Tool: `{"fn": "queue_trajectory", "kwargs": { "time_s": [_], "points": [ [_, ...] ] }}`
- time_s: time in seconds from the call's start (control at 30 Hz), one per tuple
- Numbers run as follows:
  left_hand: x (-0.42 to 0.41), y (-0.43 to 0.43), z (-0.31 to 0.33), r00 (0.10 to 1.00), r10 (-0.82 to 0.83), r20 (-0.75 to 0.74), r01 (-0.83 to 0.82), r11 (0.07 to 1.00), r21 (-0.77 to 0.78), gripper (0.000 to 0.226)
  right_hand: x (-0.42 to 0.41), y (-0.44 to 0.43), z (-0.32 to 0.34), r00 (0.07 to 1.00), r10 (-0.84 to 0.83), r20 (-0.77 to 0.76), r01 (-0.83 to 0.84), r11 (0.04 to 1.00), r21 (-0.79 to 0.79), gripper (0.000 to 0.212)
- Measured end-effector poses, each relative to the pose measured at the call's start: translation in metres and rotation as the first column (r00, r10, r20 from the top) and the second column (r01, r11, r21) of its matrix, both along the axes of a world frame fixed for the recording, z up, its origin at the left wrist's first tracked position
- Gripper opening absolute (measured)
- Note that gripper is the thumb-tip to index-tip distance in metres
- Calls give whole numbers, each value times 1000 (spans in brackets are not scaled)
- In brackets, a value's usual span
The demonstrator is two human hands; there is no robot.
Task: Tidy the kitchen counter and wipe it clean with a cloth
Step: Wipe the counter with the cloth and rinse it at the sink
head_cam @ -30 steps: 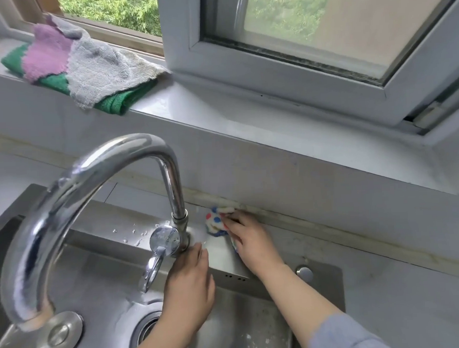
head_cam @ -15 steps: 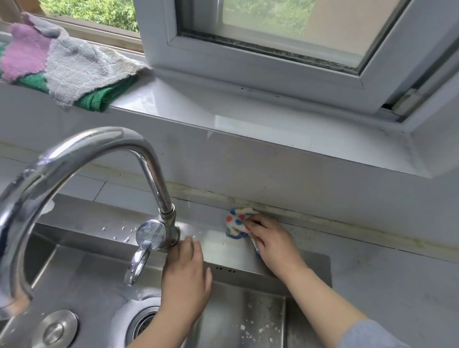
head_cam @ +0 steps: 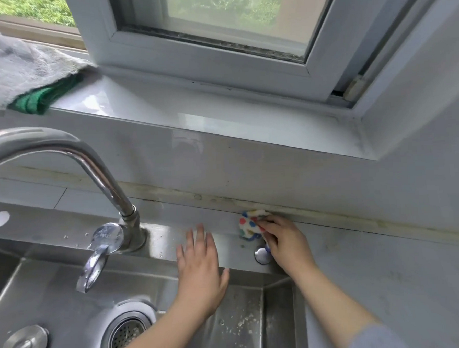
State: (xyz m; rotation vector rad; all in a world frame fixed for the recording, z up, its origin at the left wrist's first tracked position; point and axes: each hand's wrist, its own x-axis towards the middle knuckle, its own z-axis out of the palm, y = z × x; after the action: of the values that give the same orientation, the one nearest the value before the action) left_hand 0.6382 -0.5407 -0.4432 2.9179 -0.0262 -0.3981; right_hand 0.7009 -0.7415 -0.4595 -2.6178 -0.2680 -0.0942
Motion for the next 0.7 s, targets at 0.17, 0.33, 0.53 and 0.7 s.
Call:
{"fn": "queue_trajectory", "kwargs": {
  "time_s": [0.17,0.33,0.53,0.7],
  "points": [
    [11,-25,1,999,-38,-15,38,999,-3,84,-12,-34,3,997,-53,53,53,999,8,31],
    [19,-46,-2,997,-67,-28,66,997,-37,82,-22,-67,6,990,-132,56,134,990,-32,29],
    [21,-70,-6,994,-98,-52,94,993,-72,78,-39,-109,5,954,-299,-7,298,953,-52,34],
    [24,-83,-12,983,-185,-3,183,976,-120,99,-42,-117,26,916,-395,75,388,917,96,29]
  ]
}}
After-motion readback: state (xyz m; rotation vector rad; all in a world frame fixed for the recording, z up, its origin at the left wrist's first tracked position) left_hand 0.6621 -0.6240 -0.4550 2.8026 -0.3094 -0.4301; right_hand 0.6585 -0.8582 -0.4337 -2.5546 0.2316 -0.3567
